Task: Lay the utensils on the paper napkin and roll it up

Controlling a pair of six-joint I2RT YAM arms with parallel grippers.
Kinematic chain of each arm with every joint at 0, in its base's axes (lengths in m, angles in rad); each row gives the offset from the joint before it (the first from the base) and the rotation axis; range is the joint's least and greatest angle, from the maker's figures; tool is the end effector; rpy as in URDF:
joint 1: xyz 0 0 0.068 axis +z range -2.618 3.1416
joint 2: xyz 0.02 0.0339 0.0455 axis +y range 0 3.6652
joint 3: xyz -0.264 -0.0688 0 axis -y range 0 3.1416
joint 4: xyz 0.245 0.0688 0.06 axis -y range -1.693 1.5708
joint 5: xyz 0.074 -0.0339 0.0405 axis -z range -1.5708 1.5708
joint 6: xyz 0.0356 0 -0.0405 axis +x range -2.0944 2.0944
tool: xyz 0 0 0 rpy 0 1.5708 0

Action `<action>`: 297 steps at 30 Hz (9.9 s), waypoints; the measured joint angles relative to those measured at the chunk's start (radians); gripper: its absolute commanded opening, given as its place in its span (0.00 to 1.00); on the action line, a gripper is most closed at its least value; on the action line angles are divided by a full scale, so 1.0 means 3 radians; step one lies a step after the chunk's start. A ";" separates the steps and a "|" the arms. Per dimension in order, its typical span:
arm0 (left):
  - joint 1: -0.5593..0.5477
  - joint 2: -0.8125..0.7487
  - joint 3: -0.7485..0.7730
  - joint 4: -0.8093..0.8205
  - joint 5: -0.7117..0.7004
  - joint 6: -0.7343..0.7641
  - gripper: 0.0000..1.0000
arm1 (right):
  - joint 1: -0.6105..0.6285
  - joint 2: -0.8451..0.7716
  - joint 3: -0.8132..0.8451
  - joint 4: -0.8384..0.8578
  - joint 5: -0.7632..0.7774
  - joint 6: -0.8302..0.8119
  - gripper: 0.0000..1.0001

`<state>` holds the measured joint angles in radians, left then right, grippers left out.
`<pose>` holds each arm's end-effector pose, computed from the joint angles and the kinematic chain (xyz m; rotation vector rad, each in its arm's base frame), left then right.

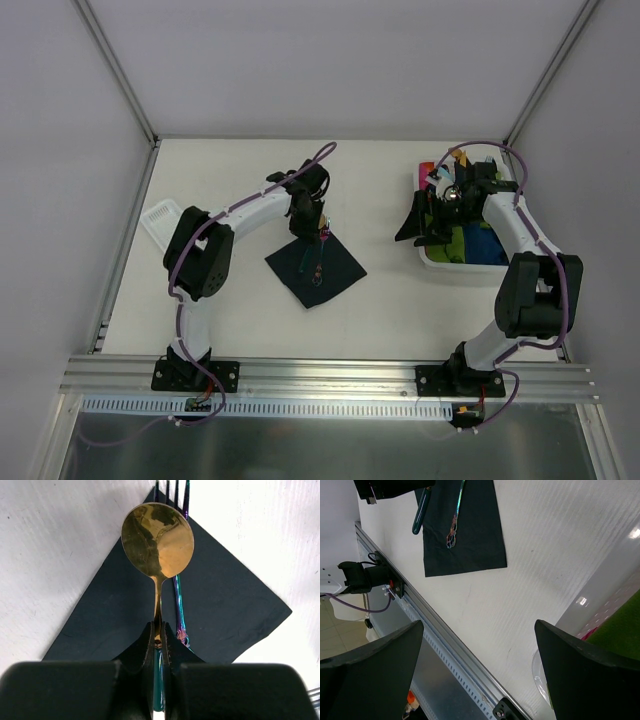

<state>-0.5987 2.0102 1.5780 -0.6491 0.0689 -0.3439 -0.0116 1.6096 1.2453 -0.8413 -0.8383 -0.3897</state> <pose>0.3550 -0.2451 0.2076 0.3674 2.6847 -0.3905 0.3158 0.0228 0.2547 -0.6599 2.3737 0.9817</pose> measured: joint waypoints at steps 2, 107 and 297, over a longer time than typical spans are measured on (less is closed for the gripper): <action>-0.0004 0.0000 0.0000 0.0003 -0.0013 -0.0072 0.00 | 0.0000 0.0010 0.0000 0.0000 -0.0017 -0.0001 0.99; 0.0276 -0.1498 -0.1291 0.0093 -0.0113 -0.0833 0.27 | 0.2342 -0.0753 -0.0828 0.1864 0.2050 -0.0178 0.66; 0.0303 -0.1245 -0.0674 0.0518 -0.0205 -0.0902 0.54 | 0.1740 -0.0608 -0.0683 0.1193 0.1174 0.0003 0.57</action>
<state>-0.5079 1.6367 1.3758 -0.4938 0.0074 -0.6144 0.5102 1.4273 1.0405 -0.4835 -0.4862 -0.3889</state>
